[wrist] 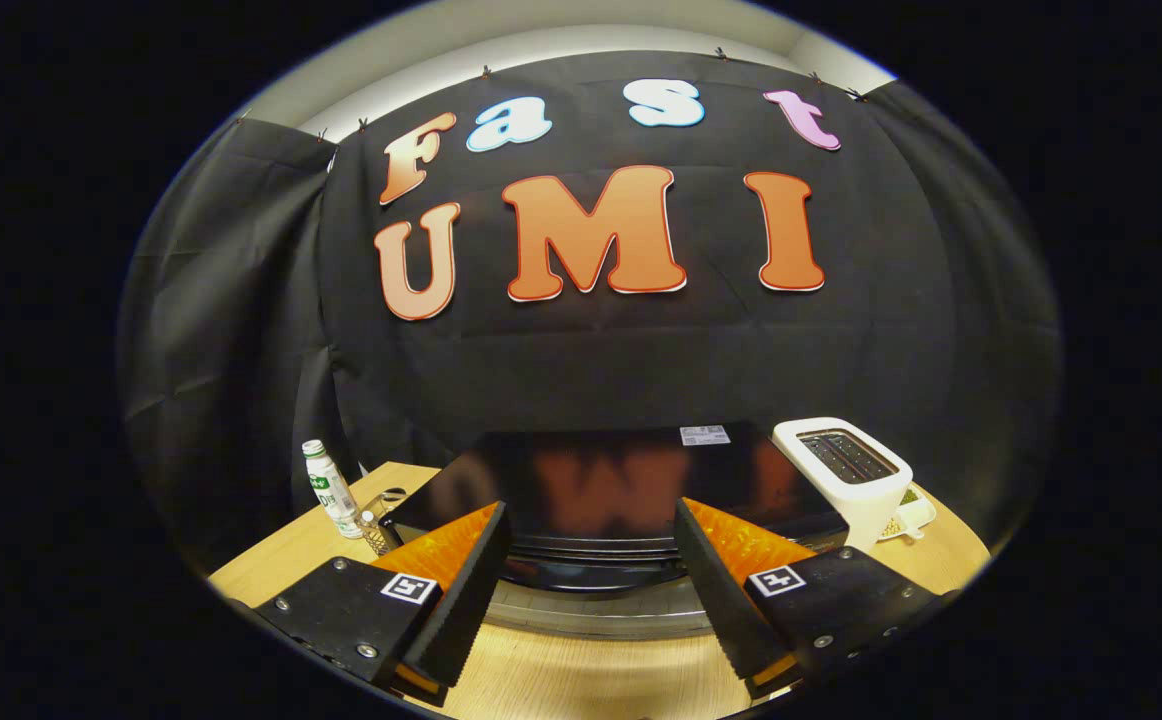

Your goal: Open the toaster oven, put the food inside, and close the toaster oven door.

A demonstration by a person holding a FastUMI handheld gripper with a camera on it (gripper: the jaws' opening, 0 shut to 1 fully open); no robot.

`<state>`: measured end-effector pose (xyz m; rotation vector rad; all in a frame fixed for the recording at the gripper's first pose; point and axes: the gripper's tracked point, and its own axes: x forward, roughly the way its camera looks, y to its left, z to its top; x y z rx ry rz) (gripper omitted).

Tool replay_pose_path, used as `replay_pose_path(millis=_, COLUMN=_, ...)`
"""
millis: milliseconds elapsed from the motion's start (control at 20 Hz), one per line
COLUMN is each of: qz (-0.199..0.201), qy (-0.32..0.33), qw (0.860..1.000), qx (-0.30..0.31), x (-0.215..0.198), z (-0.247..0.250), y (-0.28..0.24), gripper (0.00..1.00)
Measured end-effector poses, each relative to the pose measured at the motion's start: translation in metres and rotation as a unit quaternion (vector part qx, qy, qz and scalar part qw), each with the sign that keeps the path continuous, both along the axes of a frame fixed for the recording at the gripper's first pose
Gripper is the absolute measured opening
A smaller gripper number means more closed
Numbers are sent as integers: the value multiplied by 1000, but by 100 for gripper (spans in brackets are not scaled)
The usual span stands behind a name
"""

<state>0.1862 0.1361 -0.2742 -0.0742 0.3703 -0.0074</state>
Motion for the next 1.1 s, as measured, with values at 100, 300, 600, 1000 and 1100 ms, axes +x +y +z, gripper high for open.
replay_pose_path(millis=100, qz=-6, qy=12, qw=1000, qx=-3, x=3, z=-14, y=2, gripper=98)
replay_pose_path(millis=300, qz=-12, qy=11, qw=999, qx=-29, x=6, z=-22, y=2, gripper=97)
replay_pose_path(millis=600, qz=-5, qy=0, qw=1000, qx=-21, x=-15, z=-22, y=7, gripper=91)
replay_pose_path(millis=1000, qz=40, qy=51, qw=998, qx=-6, x=-93, z=-50, y=22, gripper=90)
replay_pose_path(millis=1100, qz=55, qy=109, qw=992, qx=35, x=-116, z=-76, y=31, gripper=91)
